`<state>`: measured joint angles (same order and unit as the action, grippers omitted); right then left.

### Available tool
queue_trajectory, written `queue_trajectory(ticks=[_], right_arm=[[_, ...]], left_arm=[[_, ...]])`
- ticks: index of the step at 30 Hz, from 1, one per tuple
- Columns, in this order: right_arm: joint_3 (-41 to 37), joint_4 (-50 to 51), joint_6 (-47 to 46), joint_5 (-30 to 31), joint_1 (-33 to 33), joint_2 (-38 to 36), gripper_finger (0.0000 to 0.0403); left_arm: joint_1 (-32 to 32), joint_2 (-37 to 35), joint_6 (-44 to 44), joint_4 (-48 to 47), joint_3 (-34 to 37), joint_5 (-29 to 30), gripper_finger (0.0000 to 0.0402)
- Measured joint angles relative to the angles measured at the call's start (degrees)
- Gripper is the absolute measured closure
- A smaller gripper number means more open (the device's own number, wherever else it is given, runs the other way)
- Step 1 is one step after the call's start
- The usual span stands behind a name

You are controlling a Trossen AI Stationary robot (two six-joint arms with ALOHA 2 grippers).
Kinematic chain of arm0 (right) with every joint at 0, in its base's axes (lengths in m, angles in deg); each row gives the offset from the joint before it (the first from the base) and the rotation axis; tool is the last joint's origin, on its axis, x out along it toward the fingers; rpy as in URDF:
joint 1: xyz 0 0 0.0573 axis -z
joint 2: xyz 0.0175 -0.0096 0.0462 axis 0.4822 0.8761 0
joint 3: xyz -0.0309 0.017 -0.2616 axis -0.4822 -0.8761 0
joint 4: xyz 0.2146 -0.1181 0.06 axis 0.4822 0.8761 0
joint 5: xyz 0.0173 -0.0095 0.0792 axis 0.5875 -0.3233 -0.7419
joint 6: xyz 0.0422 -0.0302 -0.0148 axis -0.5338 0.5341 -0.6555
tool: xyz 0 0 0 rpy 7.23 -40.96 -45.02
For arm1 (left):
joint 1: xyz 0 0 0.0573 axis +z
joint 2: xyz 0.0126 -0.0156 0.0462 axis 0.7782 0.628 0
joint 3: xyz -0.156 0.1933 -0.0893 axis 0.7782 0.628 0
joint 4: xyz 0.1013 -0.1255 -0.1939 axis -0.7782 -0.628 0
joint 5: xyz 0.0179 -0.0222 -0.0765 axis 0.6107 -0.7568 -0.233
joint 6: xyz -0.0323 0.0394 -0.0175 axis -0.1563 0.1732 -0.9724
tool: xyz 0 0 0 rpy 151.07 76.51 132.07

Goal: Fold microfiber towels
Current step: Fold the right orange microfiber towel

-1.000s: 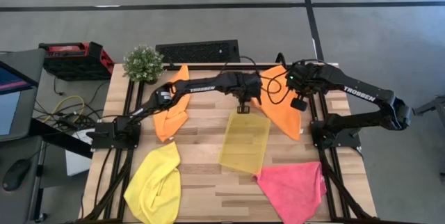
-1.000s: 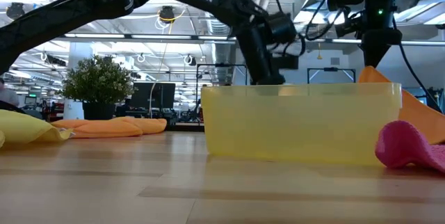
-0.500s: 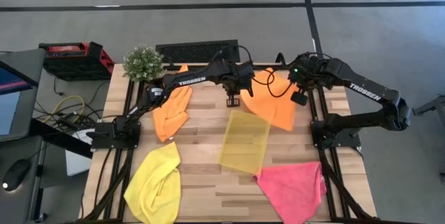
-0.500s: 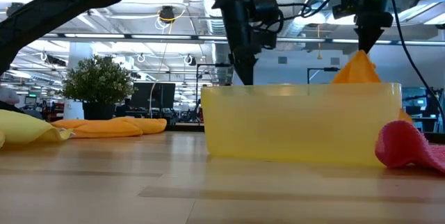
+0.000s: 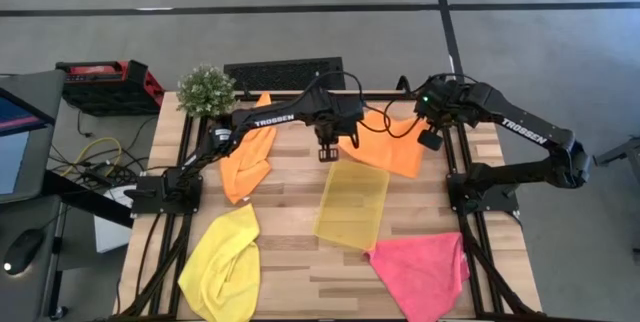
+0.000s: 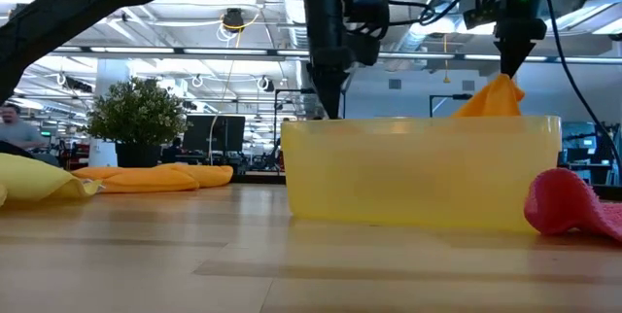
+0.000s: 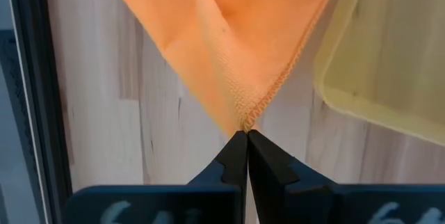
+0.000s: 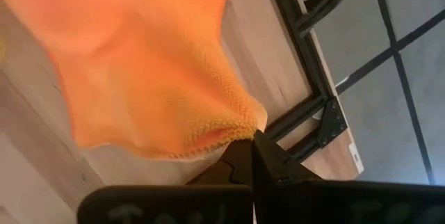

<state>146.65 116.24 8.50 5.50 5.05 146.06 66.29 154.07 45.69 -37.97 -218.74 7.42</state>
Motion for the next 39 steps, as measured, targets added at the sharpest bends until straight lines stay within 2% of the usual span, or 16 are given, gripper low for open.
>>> queue_trajectory(ticks=[7,17,19,22,25,27,34,39], right_arm=[[0.00,0.00,-1.12,-1.29,-0.45,0.07,0.0362],[0.00,1.29,0.38,-1.23,-4.90,0.09,0.0253],[0.00,3.37,0.05,-3.51,-6.84,0.07,0.0229],[0.00,6.27,-1.51,-12.70,-10.31,0.00,0.0206],[0.00,7.98,-3.73,-20.16,-14.47,0.00,0.0195],[-0.16,7.83,-4.45,-21.42,-18.00,-0.02,0.0192],[-6.76,3.84,-3.27,-21.83,-30.10,-0.02,0.0195],[-13.76,-3.75,-6.59,-17.59,-34.56,0.00,0.0200]], left_arm=[[-0.06,0.00,-1.17,0.25,0.00,-0.01,0.0401],[0.21,0.00,-3.92,0.58,0.00,-2.78,0.0401],[0.21,0.00,-4.10,0.65,0.00,-3.01,0.0401],[0.23,0.00,-4.10,0.63,0.00,-3.04,0.0401],[0.28,0.02,-4.08,0.63,0.00,-3.19,0.0401],[0.30,0.02,-4.08,0.63,0.00,-3.17,0.0401],[0.29,0.02,-4.01,0.62,-0.02,-3.17,0.0401],[0.29,0.02,-3.91,0.62,-0.02,-3.17,0.0401]])
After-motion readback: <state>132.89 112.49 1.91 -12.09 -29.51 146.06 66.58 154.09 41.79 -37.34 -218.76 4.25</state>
